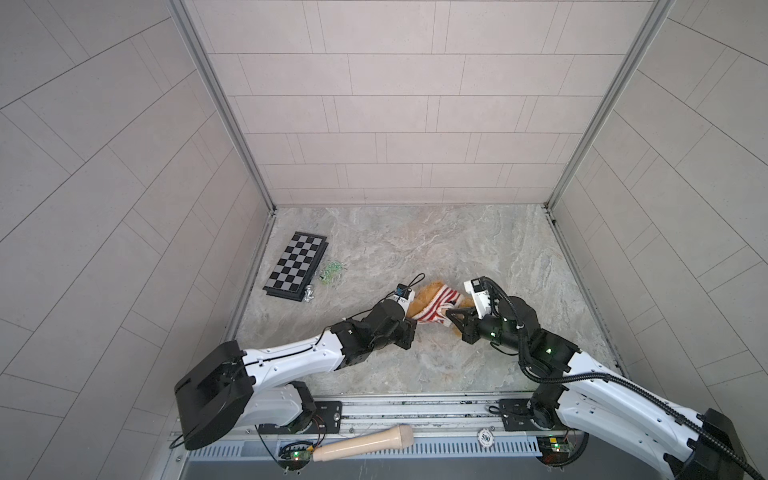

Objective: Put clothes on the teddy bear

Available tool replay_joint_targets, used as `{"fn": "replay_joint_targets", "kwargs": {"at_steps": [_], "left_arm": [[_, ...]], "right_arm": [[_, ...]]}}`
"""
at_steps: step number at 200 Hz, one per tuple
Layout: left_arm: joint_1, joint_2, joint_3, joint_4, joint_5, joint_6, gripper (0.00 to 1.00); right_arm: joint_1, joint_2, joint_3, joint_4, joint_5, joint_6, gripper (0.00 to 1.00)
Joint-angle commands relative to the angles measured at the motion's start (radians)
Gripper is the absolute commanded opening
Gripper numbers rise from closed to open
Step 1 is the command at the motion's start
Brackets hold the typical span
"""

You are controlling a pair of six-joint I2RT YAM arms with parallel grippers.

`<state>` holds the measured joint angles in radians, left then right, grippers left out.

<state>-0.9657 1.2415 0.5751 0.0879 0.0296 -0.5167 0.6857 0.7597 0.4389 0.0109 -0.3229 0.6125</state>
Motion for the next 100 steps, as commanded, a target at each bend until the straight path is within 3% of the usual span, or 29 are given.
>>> {"fn": "replay_joint_targets", "kwargs": {"at_steps": [1,56,100], "left_arm": [[0.031,-0.001,-0.049,-0.086,-0.068,-0.004,0.00],[0.056,-0.001,-0.099,-0.056,-0.067,0.001,0.00],[0.045,-0.020,-0.072,0.032,0.023,0.005,0.00]], "right_arm": [[-0.040,-0.057,0.030,0.077,-0.048,0.067,0.00],[-0.084,-0.103,0.008,0.116,-0.095,0.146,0.00],[-0.066,0.019,-0.024,0.182,-0.132,0.109,0.00]]}}
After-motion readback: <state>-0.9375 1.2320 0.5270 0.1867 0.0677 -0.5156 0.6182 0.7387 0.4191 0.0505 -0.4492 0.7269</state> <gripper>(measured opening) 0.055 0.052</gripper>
